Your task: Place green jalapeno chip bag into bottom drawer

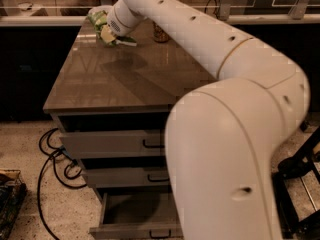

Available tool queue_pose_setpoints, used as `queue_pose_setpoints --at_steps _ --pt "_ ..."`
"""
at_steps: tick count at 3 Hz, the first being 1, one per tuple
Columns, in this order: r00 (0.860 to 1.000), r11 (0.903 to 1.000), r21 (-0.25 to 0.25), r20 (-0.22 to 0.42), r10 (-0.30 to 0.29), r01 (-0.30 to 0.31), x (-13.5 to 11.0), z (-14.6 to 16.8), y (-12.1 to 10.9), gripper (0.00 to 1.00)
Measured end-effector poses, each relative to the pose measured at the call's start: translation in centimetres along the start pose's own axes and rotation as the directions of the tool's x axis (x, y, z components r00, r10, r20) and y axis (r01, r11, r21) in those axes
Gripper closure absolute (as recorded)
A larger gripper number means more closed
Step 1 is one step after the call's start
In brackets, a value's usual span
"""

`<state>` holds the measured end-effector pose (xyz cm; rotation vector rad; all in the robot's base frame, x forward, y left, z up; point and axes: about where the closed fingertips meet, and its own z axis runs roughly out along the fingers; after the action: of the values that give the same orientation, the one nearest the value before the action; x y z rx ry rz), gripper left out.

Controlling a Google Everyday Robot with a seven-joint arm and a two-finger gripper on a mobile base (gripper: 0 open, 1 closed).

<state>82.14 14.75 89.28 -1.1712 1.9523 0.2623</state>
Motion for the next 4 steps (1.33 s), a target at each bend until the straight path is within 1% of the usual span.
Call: queue_pose_setpoints --at_steps 1,2,4 --pt "1.000 0.9997 0.001 0.017 -0.023 0.023 0.6 -3.6 1.6 1.00" --pt "0.998 0.9988 0.012 0.048 -0.048 0.047 1.7 -7.9 3.2 1.00" --pt "0.986 0.9943 0.021 0.128 -0.106 0.105 4.3 -15.0 6.5 1.00"
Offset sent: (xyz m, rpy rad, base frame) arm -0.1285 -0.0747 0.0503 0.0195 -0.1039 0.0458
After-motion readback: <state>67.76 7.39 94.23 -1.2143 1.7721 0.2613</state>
